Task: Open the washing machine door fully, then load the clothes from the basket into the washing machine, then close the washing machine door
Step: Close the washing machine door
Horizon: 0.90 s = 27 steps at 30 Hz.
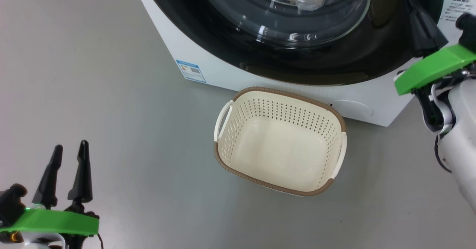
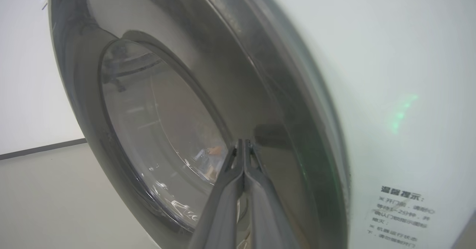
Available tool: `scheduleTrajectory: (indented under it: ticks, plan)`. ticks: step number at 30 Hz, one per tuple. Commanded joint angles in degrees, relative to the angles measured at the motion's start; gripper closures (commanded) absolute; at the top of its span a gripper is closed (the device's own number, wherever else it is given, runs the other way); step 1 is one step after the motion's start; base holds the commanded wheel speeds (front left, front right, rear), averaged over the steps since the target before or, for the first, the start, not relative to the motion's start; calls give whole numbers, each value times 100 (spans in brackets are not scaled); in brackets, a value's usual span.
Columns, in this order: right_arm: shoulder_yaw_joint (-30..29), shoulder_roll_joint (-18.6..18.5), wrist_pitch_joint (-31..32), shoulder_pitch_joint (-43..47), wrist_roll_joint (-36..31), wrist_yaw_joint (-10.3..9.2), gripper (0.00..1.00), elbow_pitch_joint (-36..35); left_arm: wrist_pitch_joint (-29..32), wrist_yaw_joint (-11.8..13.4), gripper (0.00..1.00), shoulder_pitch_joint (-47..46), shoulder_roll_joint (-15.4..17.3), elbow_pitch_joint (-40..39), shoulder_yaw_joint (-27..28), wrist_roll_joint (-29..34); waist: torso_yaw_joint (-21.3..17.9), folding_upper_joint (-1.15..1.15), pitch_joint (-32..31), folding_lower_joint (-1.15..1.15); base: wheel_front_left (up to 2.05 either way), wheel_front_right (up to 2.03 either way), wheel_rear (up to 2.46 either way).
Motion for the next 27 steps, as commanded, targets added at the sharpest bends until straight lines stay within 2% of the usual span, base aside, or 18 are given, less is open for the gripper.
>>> scheduleTrajectory:
  ticks: [1,2,3,4,10,18,27]
  plan:
    - [70,44,-50,223,-16,-16,82,-187,-77,4,0,-64,265,-121,218,96,-37,-1,-121,0,0,0,0]
    - [114,37,-50,294,-18,-16,73,-212,-77,4,0,-50,268,-128,224,114,-46,-1,-169,0,0,0,0]
    - [143,30,-50,363,-10,-16,50,-238,-77,4,0,-37,273,-129,226,129,-57,-1,-218,0,0,0,0]
    - [164,22,-50,430,-2,-16,2,-268,-77,4,0,-27,280,-128,223,144,-69,-1,-267,0,0,0,0]
    - [205,24,-50,929,72,-16,0,-528,-77,4,0,90,326,-114,159,211,-189,-1,-671,0,0,0,0]
    - [-62,158,-50,1821,52,-16,0,-1018,-30,16,0,347,373,-99,22,292,-452,-1,-1241,0,0,0,0]
    - [-160,226,-50,2702,-17,-16,0,-1542,166,229,0,707,454,-409,-46,352,-904,-1,-1725,0,0,0,0]
